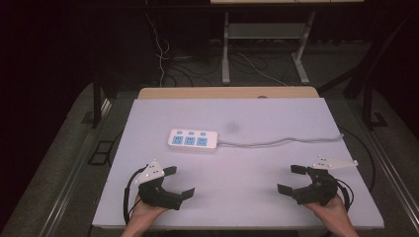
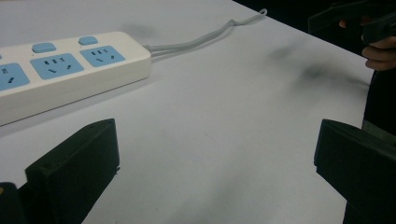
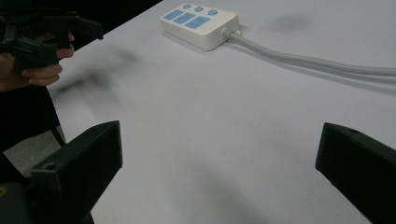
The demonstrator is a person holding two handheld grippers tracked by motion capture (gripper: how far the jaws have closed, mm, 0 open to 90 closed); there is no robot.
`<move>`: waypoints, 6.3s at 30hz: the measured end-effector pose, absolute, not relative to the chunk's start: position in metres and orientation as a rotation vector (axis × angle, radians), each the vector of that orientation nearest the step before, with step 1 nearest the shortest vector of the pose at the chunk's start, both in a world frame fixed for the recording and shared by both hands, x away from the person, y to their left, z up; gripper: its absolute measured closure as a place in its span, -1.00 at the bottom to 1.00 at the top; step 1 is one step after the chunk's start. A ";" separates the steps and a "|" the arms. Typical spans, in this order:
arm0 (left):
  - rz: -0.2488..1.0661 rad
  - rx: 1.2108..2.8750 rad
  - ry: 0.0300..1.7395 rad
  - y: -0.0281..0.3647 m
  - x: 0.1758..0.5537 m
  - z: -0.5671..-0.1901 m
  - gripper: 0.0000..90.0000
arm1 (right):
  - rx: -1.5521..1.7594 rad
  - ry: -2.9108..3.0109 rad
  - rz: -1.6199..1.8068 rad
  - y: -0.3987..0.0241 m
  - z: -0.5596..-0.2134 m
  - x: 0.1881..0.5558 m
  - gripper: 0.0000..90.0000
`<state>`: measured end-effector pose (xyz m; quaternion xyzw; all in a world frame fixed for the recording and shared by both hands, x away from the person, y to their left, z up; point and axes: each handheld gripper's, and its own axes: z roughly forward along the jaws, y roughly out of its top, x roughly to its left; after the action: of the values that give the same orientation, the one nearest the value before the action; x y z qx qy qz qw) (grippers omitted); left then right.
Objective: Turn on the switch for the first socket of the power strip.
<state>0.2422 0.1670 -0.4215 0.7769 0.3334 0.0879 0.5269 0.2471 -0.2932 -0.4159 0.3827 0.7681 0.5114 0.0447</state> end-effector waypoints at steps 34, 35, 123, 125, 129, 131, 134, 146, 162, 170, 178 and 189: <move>0.189 1.910 0.765 0.161 0.244 -0.411 -1.00 | 1.180 2.336 1.566 -0.296 -0.416 0.246 -0.99; 0.189 1.910 0.765 0.161 0.244 -0.411 -1.00 | 1.180 2.336 1.566 -0.296 -0.416 0.246 -0.99; 0.170 2.177 0.692 0.108 0.374 -0.323 -0.99 | 1.191 2.324 1.551 -0.301 -0.417 0.245 -0.99; 0.172 2.183 0.696 0.107 0.377 -0.322 -0.98 | 1.191 2.325 1.550 -0.301 -0.416 0.245 -0.99; 0.176 2.200 0.695 0.104 0.384 -0.318 -0.95 | 1.191 2.326 1.550 -0.301 -0.417 0.245 -0.99; 0.184 2.213 0.692 0.102 0.388 -0.317 -0.91 | 1.191 2.325 1.549 -0.301 -0.417 0.245 -0.99; 0.190 2.235 0.693 0.099 0.395 -0.315 -0.87 | 1.191 2.324 1.551 -0.301 -0.417 0.245 -0.99; 0.195 2.287 0.674 0.092 0.416 -0.316 -0.31 | 1.186 2.330 1.548 -0.302 -0.417 0.245 -0.99; 0.210 2.284 0.696 0.100 0.441 -0.333 0.54 | 1.187 2.326 1.547 -0.303 -0.416 0.246 -0.99; 0.204 2.314 0.739 0.097 0.449 -0.344 0.97 | 1.188 2.326 1.547 -0.303 -0.416 0.246 -0.99; 0.211 2.346 0.755 0.093 0.455 -0.355 0.98 | 1.186 2.328 1.546 -0.303 -0.416 0.246 -0.99; 0.203 2.377 0.785 0.094 0.462 -0.370 0.98 | 1.186 2.326 1.547 -0.305 -0.416 0.246 -0.99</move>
<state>0.4623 0.0943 -0.3695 0.8999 0.2971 0.0767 0.3098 0.2461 -0.3048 -0.4164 0.3902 0.7654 0.5090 0.0534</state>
